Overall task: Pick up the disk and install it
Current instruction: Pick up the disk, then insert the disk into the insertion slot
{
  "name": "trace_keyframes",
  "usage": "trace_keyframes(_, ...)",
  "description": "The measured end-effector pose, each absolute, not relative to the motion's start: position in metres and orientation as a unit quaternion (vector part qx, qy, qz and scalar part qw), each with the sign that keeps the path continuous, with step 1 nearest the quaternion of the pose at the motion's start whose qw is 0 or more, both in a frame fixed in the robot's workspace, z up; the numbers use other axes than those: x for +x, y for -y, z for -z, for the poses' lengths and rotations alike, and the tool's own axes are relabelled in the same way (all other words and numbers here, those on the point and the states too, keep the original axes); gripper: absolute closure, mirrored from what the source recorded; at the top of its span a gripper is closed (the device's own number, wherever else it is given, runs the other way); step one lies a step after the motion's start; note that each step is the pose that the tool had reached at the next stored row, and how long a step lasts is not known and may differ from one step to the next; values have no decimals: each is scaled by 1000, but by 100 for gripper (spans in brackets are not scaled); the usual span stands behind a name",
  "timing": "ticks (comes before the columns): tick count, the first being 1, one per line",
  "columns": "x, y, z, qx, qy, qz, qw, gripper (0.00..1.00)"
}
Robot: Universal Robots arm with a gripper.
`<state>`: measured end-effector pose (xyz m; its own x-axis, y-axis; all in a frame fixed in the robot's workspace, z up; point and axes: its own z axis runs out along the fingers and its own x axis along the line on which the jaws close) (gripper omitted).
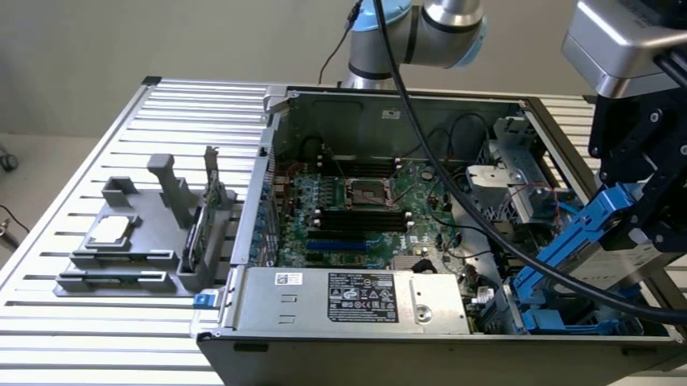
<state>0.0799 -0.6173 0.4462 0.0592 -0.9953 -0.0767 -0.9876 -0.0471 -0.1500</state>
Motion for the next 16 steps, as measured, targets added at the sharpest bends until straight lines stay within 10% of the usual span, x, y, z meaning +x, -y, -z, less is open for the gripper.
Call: trace_keyframes(16,82,617,-440,-723,-686,27,78,67)
